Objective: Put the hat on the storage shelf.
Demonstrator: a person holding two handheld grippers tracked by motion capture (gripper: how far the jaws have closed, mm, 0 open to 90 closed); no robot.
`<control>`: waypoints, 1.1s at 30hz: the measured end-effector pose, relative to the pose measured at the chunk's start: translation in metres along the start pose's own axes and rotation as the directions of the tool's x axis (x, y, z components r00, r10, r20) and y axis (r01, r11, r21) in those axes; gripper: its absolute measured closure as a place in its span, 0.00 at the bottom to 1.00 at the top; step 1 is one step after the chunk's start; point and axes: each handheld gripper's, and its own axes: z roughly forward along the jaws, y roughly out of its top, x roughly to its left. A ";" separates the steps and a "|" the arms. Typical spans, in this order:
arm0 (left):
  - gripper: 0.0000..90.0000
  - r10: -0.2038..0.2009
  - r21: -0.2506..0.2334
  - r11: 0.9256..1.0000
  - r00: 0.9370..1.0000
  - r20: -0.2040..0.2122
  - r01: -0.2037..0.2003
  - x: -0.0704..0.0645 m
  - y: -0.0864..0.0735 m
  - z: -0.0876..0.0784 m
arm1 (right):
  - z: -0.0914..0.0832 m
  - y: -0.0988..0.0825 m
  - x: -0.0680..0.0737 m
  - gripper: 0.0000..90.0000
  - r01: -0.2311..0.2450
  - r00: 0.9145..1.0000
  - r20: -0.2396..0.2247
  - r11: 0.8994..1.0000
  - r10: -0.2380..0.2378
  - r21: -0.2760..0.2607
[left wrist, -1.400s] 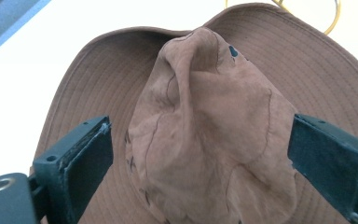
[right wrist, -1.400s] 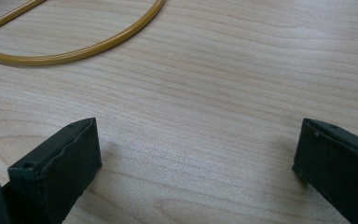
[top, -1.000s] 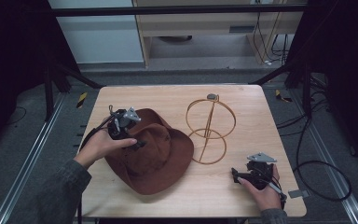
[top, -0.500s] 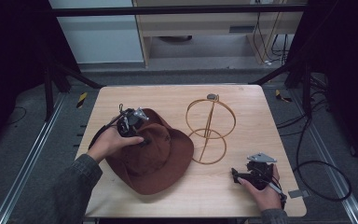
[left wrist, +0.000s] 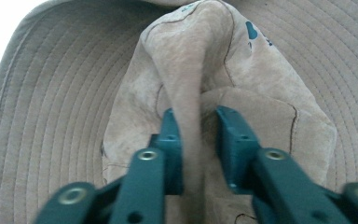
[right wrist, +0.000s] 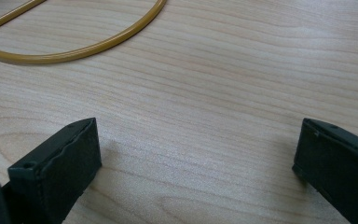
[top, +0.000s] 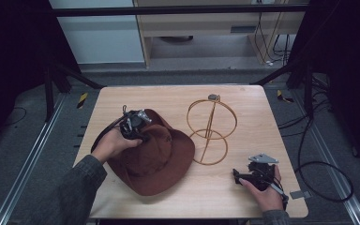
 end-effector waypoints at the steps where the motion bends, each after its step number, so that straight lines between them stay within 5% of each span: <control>1: 0.86 0.006 0.006 1.000 1.000 0.001 -0.006 0.000 0.000 0.000 | 0.000 0.000 0.000 0.01 0.000 1.000 0.000 1.000 0.000 0.000; 6: 0.98 -0.008 0.007 1.000 1.000 0.028 0.008 0.003 -0.004 -0.004 | 0.000 0.000 0.000 0.01 0.000 1.000 -0.001 1.000 0.000 0.000; 16: 0.99 -0.015 -0.053 0.998 1.000 0.019 0.016 0.003 -0.010 -0.026 | 0.000 0.000 0.000 0.01 0.000 1.000 -0.001 1.000 0.000 -0.001; 33: 0.99 -0.005 -0.179 0.984 1.000 -0.002 0.005 -0.007 -0.026 -0.081 | 0.000 0.000 -0.001 0.01 0.002 1.000 0.004 1.000 -0.002 0.002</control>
